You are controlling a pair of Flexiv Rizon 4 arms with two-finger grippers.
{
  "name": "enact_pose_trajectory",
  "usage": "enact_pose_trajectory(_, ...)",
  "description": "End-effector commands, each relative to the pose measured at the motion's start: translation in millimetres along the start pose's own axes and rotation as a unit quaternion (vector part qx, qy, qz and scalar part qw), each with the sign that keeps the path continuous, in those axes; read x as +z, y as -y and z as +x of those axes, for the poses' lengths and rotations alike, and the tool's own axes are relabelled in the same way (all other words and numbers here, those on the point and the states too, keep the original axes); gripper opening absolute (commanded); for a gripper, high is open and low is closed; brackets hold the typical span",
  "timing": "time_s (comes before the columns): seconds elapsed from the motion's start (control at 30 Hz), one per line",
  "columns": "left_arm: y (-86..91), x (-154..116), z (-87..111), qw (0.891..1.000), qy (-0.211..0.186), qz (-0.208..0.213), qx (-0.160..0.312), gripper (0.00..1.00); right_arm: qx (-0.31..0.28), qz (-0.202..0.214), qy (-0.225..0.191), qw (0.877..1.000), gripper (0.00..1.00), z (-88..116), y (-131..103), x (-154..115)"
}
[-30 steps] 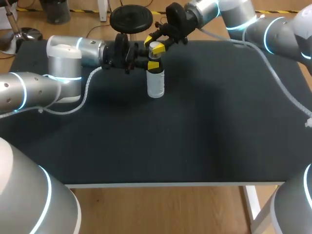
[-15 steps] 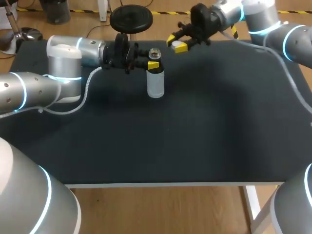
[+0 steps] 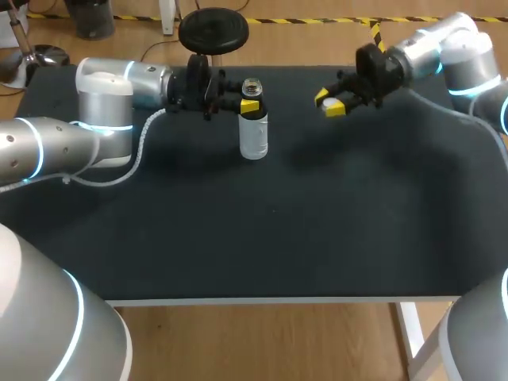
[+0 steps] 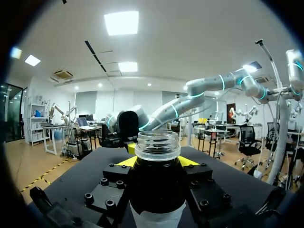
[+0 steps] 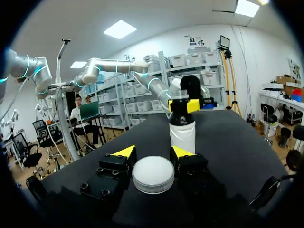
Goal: Unscrew the bottle cap
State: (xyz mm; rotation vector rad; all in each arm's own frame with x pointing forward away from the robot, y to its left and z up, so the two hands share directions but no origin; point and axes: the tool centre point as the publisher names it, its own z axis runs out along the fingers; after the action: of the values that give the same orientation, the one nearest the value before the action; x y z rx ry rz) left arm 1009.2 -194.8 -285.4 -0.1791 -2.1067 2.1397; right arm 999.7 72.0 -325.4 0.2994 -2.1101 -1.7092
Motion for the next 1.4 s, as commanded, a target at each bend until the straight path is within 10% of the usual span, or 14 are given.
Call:
enact_pose_trajectory(0.03,0.0,-0.4,-1.0,1.000,-0.001,0.000,0.000,0.00,0.013,-0.014,0.133,0.991,0.00,8.6,27.5,11.0)
enact_pose_trajectory(0.77,0.0,-0.4,-1.0,1.000,-0.001,0.000,0.000,0.00,0.027,-0.028,0.181,0.983,0.00,7.3,52.6,6.2)
enact_pose_trajectory(0.8,0.0,-0.4,-1.0,1.000,-0.001,0.000,0.000,0.00,0.028,-0.028,0.181,0.983,0.09,7.4,52.5,6.3)
enact_pose_trajectory(0.87,0.0,-0.4,-1.0,1.000,-0.001,0.000,0.000,0.00,0.030,-0.028,0.182,0.982,1.00,7.6,52.1,6.5)
enact_pose_trajectory(1.2,0.0,-0.4,-1.0,1.000,-0.001,0.000,0.000,0.00,0.029,-0.033,0.185,0.982,1.00,7.6,45.6,5.4)
enact_pose_trajectory(1.23,0.0,-0.4,-1.0,1.000,-0.001,0.000,0.000,0.07,0.029,-0.033,0.186,0.982,1.00,7.5,45.1,5.4)
enact_pose_trajectory(1.3,0.0,-0.4,-1.0,1.000,-0.001,0.000,0.000,1.00,0.032,-0.040,0.190,0.980,1.00,6.6,43.8,5.4)
enact_pose_trajectory(1.4,0.0,-0.4,-1.0,1.000,-0.001,0.000,0.000,1.00,0.034,-0.039,0.190,0.980,1.00,6.0,43.3,5.6)
